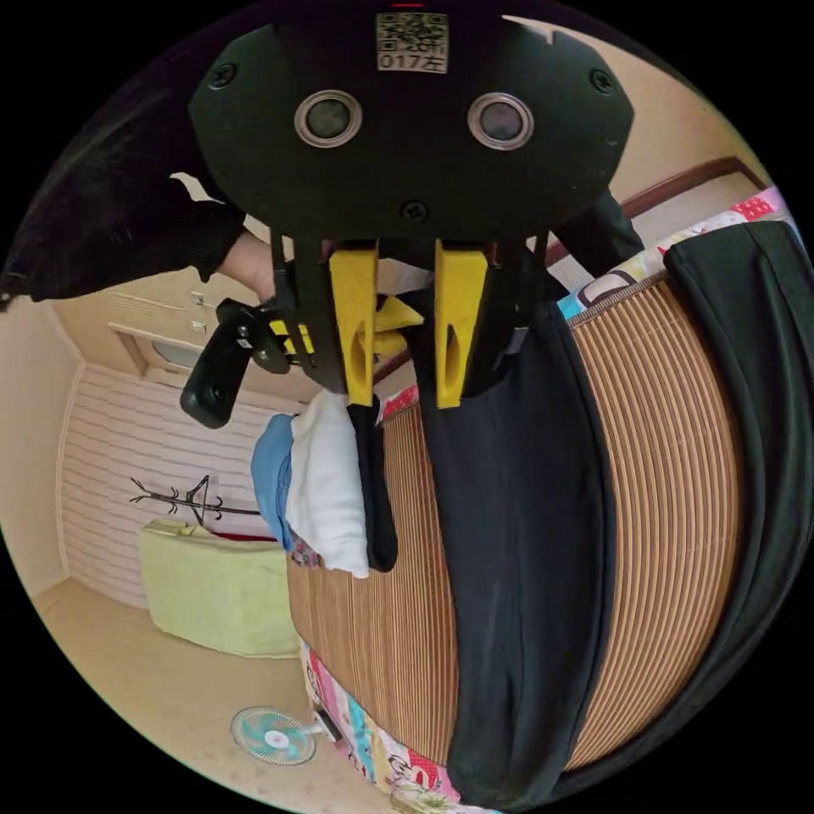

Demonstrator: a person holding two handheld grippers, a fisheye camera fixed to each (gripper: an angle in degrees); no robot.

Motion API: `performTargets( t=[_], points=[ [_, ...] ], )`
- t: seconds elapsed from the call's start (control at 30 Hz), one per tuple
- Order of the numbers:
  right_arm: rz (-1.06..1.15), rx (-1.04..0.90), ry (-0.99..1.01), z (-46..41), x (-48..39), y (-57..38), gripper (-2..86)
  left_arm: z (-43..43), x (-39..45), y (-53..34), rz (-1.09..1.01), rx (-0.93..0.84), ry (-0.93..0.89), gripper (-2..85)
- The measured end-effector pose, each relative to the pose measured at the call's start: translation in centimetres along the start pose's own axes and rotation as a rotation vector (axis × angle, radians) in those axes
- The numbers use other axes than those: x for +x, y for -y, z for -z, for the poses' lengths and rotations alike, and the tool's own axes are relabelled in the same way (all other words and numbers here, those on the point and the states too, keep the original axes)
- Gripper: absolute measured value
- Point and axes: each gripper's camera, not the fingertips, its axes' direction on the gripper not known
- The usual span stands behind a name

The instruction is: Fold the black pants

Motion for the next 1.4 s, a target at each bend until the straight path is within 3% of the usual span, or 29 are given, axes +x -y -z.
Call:
performTargets(
  t=[0.07, 0.17, 0.23, 0.3, 0.33, 0.5, 0.6, 0.73, 0.8, 0.87, 1.03, 1.17, 1.33, 1.4],
  points=[
    [0.072, -0.107, 0.005, -0.4, 1.1, 0.6, 3.2, -0.4, -0.3, -0.3, 0.044, -0.012, 0.053, 3.7],
    [0.104, -0.381, 0.021, 0.5, 5.0, 4.9, 4.4, 0.9, -0.9, -1.8, 0.058, 0.025, 0.087, 2.9],
    [0.072, -0.411, -0.140, 2.2, 7.5, 9.6, 5.0, 1.8, -1.3, -2.4, 0.059, 0.048, 0.044, 2.5],
    [0.057, -0.310, -0.381, 4.5, 10.4, 18.3, 7.7, 3.0, -1.1, -2.8, 0.044, 0.052, 0.041, 2.0],
    [0.046, -0.263, -0.409, 4.9, 11.1, 20.6, 8.7, 3.3, -1.0, -2.8, 0.040, 0.055, 0.050, 2.0],
    [-0.210, 0.200, -0.209, 5.4, 19.5, 38.9, 12.8, 5.3, -0.9, -3.3, 0.031, 0.060, 0.005, 1.4],
    [-0.392, 0.291, -0.308, 2.5, 22.0, 43.3, 11.8, 6.6, -1.6, -4.1, 0.024, 0.083, -0.071, 1.1],
    [-0.330, 0.350, -0.544, 0.2, 17.8, 46.4, 4.6, 9.4, -3.3, -6.2, 0.045, 0.168, -0.194, 0.7],
    [-0.130, 0.389, -0.924, -3.1, 9.7, 48.4, 3.0, 11.6, -5.3, -8.2, 0.087, 0.240, -0.342, 0.5],
    [0.036, 0.379, -1.051, -7.1, 3.9, 49.9, 2.4, 13.6, -7.0, -10.4, 0.128, 0.300, -0.439, 0.3],
    [0.124, 0.405, -0.793, -16.5, -6.2, 53.3, 2.2, 20.0, -11.7, -17.4, 0.302, 0.439, -0.497, 0.6],
    [0.138, 0.274, -0.666, -26.0, -8.1, 55.6, 3.5, 26.0, -15.9, -21.6, 0.386, 0.526, -0.346, 2.3],
    [0.099, 0.248, -0.503, -26.6, -5.9, 50.2, 6.5, 27.9, -21.1, -24.5, 0.520, 0.497, -0.131, 3.7],
    [0.115, 0.218, -0.474, -24.6, -4.4, 43.6, 7.5, 27.9, -22.4, -25.6, 0.579, 0.466, -0.086, 4.0]
  ],
)
